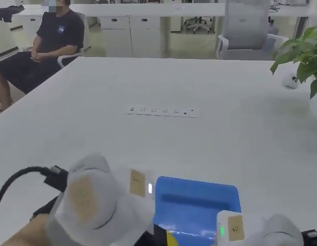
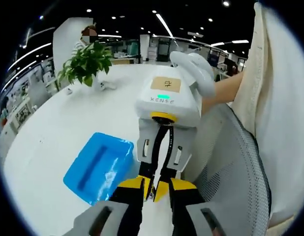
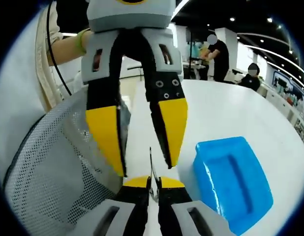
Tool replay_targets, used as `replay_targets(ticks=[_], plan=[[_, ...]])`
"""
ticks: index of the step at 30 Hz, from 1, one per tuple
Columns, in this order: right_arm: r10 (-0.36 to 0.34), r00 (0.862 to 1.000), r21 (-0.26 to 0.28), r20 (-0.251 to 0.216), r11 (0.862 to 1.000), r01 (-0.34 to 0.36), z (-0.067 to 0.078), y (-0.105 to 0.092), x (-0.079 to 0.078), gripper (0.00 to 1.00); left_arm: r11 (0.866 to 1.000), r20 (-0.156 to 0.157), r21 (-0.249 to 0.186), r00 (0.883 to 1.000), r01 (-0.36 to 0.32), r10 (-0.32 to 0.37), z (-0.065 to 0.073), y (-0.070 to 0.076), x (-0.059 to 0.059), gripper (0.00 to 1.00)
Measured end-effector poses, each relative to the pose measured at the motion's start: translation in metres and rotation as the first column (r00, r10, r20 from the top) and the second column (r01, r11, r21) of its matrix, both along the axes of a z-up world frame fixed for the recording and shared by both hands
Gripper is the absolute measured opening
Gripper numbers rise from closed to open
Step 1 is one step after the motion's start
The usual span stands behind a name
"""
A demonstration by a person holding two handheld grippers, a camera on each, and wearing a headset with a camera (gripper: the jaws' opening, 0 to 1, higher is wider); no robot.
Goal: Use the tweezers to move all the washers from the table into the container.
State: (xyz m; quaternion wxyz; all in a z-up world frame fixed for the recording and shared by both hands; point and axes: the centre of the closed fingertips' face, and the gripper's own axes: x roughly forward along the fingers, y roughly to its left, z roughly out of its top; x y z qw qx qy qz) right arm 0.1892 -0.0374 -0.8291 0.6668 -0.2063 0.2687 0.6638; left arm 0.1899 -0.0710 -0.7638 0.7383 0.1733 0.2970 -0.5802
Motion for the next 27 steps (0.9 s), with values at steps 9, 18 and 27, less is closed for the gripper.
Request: replay_targets(ticks=[9,18,27], plan=[[-0.207,0.961,0.096,-0.182,0.969,0.227,0.002,-0.008,0.017,0.01,0.934,-0.039,-0.156,0.947,-0.322,0.32,-0.006,0.033,-0.004,0.52],[-0.273,0.929,0.128,-0.249,0.942,0.311,0.005,-0.012,0.021,0.01,0.813,-0.001,-0.259,0.842,-0.521,0.54,-0.001,0.055,0.005,0.68],[-0.333,0.866,0.243,-0.372,0.866,0.437,0.036,-0.018,0.03,0.02,0.632,0.039,-0.428,0.685,-0.646,0.727,0.03,0.088,0.028,0.8]])
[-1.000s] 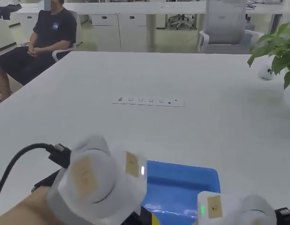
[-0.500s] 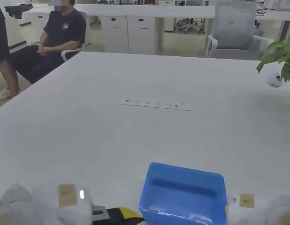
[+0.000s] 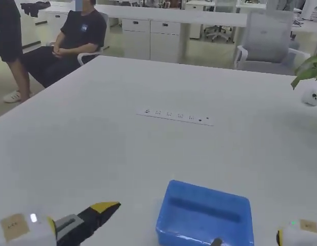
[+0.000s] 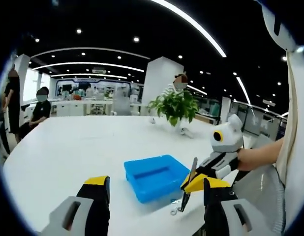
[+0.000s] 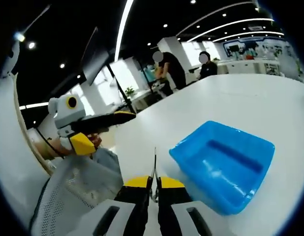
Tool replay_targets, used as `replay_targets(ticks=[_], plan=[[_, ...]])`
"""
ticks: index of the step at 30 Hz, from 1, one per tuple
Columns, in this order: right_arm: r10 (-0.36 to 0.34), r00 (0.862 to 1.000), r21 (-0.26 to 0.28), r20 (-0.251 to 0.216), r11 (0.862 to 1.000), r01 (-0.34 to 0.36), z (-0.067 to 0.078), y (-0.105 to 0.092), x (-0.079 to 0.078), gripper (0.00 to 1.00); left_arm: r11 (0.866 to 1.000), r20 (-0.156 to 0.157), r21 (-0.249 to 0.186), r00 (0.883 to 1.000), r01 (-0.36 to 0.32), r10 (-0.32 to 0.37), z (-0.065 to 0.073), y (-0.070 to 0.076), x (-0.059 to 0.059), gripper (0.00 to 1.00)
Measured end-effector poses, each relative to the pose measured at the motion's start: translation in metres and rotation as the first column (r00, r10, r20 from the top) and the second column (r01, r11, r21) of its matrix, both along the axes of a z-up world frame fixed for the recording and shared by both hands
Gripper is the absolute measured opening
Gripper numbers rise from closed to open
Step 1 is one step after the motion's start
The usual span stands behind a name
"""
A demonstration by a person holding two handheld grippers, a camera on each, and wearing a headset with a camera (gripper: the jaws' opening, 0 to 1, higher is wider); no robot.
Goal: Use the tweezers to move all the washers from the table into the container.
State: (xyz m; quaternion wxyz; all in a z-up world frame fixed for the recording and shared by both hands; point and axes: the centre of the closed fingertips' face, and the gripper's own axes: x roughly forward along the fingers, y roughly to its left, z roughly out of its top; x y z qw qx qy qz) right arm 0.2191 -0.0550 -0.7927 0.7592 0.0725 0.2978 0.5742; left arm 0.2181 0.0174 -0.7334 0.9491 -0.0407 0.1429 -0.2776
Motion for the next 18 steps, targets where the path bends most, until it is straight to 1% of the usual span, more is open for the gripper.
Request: replay_targets(ticks=[4,7,8,10,12,14,15,17,18], plan=[[-0.042,0.999,0.035,-0.022,0.998,0.042,0.011,-0.01,0.008,0.02,0.999,0.018,-0.014,0.999,-0.038,0.038,0.004,0.006,0.001,0.83],[-0.094,0.995,0.059,-0.031,0.994,0.096,0.022,-0.02,0.017,0.02,0.999,0.035,-0.002,0.998,-0.048,0.048,0.005,0.006,0.002,0.9],[-0.114,0.993,0.069,-0.029,0.991,0.116,0.025,-0.023,0.021,0.02,0.999,0.046,0.006,0.998,-0.049,0.049,0.006,0.006,0.002,0.92],[-0.141,0.99,0.086,-0.028,0.986,0.143,0.034,-0.031,0.028,0.02,0.998,0.054,0.046,0.997,-0.048,0.046,0.003,0.006,0.002,0.94],[-0.172,0.985,0.09,-0.006,0.981,0.172,0.042,-0.039,0.036,0.02,0.995,0.062,0.086,0.997,-0.048,0.043,0.001,0.005,0.003,0.97],[-0.202,0.979,0.093,0.007,0.975,0.2,0.049,-0.045,0.043,0.02,0.993,0.071,0.109,0.997,-0.042,0.035,0.0,0.004,0.002,0.99],[-0.22,0.975,0.089,0.022,0.972,0.217,0.051,-0.048,0.047,0.02,0.993,0.074,0.114,0.997,-0.039,0.031,0.0,0.004,0.002,0.99],[-0.237,0.971,0.09,0.032,0.968,0.233,0.055,-0.053,0.053,0.02,0.991,0.074,0.126,0.997,-0.036,0.026,-0.001,0.004,0.001,0.99],[-0.259,0.965,0.082,0.046,0.964,0.254,0.056,-0.057,0.059,0.02,0.988,0.082,0.146,0.996,-0.039,0.027,-0.001,0.005,0.001,0.99]])
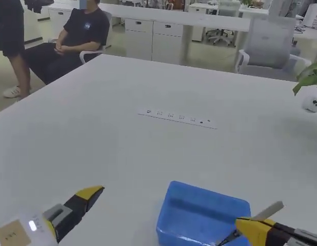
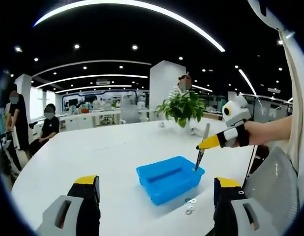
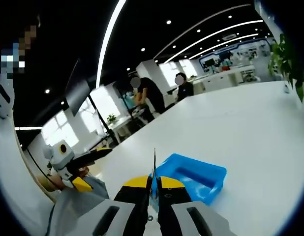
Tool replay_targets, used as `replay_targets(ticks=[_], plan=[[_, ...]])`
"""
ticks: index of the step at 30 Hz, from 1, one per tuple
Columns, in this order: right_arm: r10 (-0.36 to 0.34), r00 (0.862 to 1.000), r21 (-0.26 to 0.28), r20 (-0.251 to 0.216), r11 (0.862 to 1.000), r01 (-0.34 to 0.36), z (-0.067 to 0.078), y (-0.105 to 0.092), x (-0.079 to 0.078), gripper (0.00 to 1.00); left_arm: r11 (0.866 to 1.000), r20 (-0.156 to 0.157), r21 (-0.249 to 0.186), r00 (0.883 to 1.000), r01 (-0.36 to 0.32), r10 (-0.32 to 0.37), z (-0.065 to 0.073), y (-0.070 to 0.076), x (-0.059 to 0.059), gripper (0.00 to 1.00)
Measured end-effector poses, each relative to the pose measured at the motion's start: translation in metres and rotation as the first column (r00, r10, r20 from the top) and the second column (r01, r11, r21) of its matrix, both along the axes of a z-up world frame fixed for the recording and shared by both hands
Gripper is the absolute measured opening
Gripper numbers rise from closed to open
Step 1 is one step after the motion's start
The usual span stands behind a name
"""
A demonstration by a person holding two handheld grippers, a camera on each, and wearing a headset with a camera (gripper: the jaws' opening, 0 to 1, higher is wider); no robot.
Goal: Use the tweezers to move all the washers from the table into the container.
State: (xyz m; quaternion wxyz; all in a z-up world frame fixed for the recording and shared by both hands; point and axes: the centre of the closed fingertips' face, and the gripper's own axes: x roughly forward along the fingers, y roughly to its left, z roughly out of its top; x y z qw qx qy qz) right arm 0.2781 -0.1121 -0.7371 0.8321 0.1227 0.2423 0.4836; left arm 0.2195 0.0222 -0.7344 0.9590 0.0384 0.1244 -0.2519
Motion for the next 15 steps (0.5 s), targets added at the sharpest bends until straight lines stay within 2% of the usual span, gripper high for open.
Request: replay_targets(ticks=[8,9,12,15], plan=[[-0.041,0.998,-0.095,0.04,0.994,0.044,-0.013,-0.009,0.022,0.02,0.999,-0.009,0.044,1.0,0.014,-0.014,-0.005,-0.002,-0.001,0.97],[-0.044,0.998,-0.123,0.052,0.991,0.05,-0.017,-0.01,0.026,0.02,0.999,-0.009,0.048,1.0,0.016,-0.016,-0.005,-0.002,-0.002,0.96],[-0.044,0.997,-0.159,0.063,0.986,0.054,-0.024,-0.011,0.031,0.02,0.998,-0.004,0.058,1.0,0.014,-0.014,-0.004,-0.002,-0.002,0.95],[-0.033,0.997,-0.216,0.075,0.975,0.049,-0.037,-0.013,0.038,0.02,0.999,0.0,0.052,1.0,0.017,-0.017,-0.004,-0.003,-0.002,0.95]])
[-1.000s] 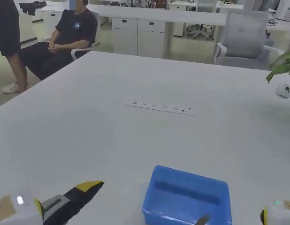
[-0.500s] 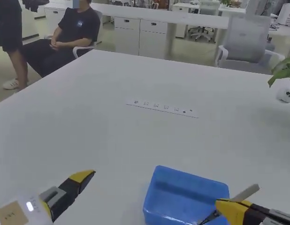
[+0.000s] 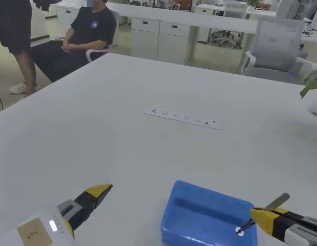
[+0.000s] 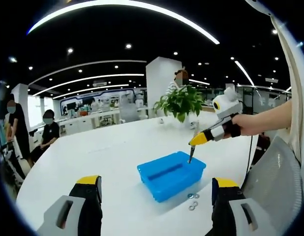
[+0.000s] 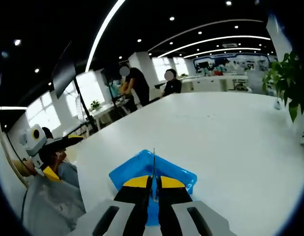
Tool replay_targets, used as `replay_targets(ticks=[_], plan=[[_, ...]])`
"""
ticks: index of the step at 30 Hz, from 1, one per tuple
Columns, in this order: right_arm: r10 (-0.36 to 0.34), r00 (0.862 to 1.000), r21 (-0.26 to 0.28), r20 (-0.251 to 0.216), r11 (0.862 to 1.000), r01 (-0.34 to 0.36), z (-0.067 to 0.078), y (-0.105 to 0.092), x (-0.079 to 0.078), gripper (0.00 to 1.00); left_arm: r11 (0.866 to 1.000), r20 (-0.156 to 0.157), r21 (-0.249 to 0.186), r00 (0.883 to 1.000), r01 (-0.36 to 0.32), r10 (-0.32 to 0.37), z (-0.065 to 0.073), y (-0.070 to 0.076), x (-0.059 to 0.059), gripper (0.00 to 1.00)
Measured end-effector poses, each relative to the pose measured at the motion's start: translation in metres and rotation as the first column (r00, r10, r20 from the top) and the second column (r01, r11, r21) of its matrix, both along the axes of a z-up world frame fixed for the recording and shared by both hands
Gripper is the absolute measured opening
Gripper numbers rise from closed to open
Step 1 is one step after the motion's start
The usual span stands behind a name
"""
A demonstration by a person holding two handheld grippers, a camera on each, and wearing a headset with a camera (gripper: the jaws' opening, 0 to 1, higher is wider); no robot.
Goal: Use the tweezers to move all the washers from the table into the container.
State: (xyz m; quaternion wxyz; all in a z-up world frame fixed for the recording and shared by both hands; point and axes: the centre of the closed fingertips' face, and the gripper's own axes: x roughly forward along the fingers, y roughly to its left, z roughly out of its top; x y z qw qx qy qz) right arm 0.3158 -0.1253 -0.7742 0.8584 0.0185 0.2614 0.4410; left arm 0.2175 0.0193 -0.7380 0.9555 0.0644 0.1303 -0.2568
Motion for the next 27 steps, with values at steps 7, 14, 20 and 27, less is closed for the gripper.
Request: replay_targets(ticks=[7,14,20,27], plan=[[0.015,1.0,-0.049,-0.006,0.999,-0.015,-0.021,0.005,0.005,0.02,1.0,-0.01,0.013,1.0,0.003,-0.003,-0.003,0.001,0.0,0.92],[0.046,0.999,-0.097,-0.006,0.994,-0.047,-0.035,0.009,0.008,0.02,1.0,-0.013,0.008,1.0,0.008,-0.008,-0.004,0.0,0.001,0.91],[0.064,0.998,-0.121,0.001,0.991,-0.064,-0.04,0.006,0.012,0.02,1.0,-0.011,0.005,1.0,0.006,-0.006,-0.004,0.001,0.001,0.9],[0.085,0.996,-0.147,0.012,0.986,-0.082,-0.043,0.007,0.013,0.03,1.0,-0.012,0.003,1.0,0.008,-0.008,-0.005,0.001,0.001,0.9]])
